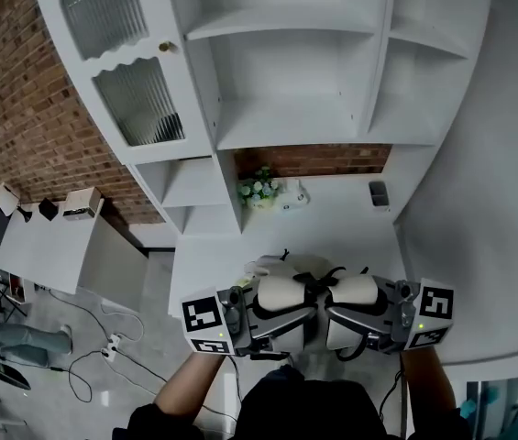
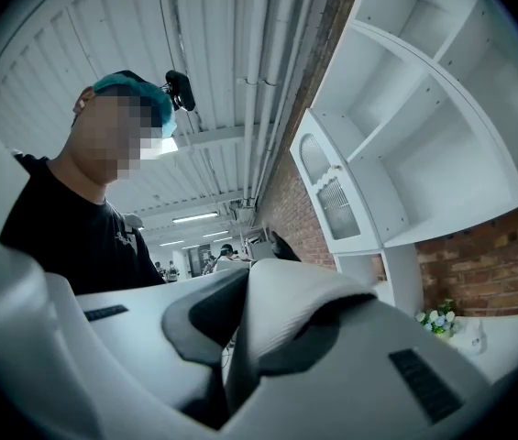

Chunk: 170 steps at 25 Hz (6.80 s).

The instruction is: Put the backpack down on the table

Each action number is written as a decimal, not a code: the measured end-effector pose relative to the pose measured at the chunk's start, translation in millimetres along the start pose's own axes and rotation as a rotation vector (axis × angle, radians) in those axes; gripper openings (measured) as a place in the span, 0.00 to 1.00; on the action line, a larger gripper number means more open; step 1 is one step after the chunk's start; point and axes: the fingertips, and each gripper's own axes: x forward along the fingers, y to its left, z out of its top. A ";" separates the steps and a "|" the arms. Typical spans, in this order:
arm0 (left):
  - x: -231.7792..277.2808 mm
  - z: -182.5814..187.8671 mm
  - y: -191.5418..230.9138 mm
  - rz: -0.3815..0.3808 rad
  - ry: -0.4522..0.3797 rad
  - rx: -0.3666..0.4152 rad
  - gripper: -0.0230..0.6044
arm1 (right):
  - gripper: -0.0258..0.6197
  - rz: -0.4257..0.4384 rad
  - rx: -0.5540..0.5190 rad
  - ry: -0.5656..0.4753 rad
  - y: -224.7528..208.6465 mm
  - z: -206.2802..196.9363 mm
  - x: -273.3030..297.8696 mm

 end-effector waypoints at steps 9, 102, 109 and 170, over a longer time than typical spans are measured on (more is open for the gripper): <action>-19.2 12.3 16.1 -0.002 0.007 0.024 0.13 | 0.11 0.009 -0.019 -0.038 -16.9 7.6 23.9; 15.3 -104.9 343.5 0.228 0.183 -0.194 0.13 | 0.12 -0.067 0.228 0.102 -351.7 -97.4 -9.8; 7.5 -123.7 353.3 0.241 0.192 -0.234 0.13 | 0.13 -0.086 0.243 0.152 -364.1 -120.1 -8.5; -44.5 -118.5 267.0 0.402 0.137 -0.193 0.09 | 0.09 -0.483 0.243 0.062 -305.4 -108.1 -77.0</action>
